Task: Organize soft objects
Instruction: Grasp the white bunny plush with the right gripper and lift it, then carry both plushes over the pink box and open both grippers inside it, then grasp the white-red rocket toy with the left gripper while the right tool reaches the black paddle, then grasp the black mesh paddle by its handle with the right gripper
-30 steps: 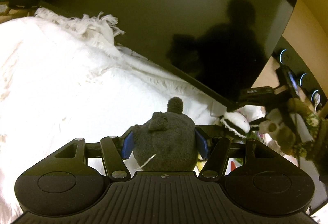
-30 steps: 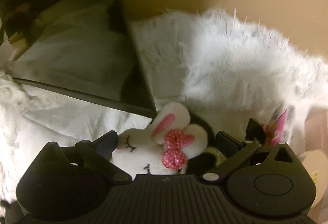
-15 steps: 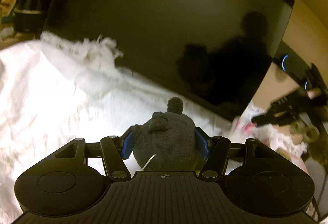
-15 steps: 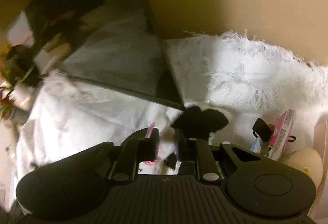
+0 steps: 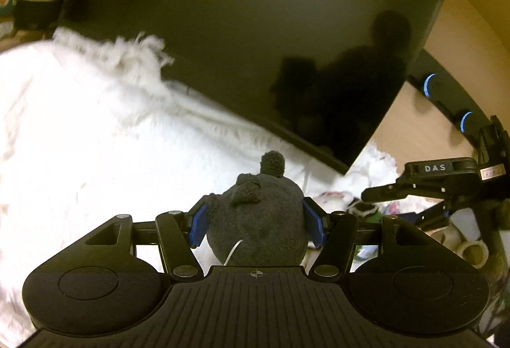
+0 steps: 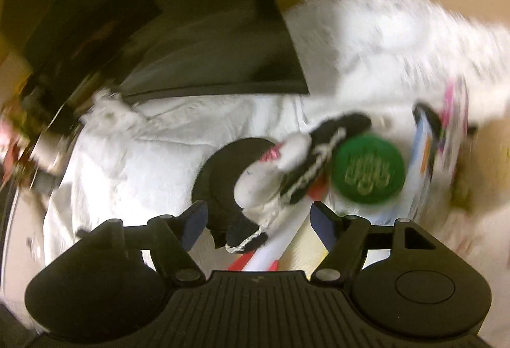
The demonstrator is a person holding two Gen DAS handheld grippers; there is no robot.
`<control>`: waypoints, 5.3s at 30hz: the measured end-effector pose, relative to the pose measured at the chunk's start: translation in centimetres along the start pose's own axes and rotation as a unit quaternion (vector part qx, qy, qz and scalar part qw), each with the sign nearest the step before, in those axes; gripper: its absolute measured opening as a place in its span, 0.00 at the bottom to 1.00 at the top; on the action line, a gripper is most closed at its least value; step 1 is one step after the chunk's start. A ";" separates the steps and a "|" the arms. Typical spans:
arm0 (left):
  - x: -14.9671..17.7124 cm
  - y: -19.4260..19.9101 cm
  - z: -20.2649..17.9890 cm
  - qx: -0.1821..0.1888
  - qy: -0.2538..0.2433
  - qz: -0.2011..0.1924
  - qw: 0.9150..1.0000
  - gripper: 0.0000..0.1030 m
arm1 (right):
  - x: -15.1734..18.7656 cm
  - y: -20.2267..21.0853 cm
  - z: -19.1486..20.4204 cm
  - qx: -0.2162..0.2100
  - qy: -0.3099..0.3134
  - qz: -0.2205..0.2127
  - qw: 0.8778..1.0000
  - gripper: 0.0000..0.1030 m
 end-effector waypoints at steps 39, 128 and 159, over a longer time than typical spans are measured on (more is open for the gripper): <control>-2.5 -7.8 -25.1 0.234 -0.073 0.030 0.969 0.64 | -4.9 23.9 -16.1 0.047 0.143 -0.244 0.958 0.34; -2.2 -1.8 4.2 -0.034 -0.042 0.037 0.998 0.30 | 12.2 -8.2 7.9 0.051 0.512 -0.127 0.848 0.62; 0.4 -1.2 7.1 -0.028 0.013 0.073 0.997 0.30 | 2.4 -10.5 2.0 -0.187 0.003 -0.031 0.982 0.31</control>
Point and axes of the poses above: each gripper's, at about its wrist camera, not at the fingertips, and y roughly against the way its jaws point, z to its left, x to its underside, the point moved 2 cm from there along -y, roughly the way its jaws point, and after that the axes turned 9 degrees about -z, right-handed, at the moved point
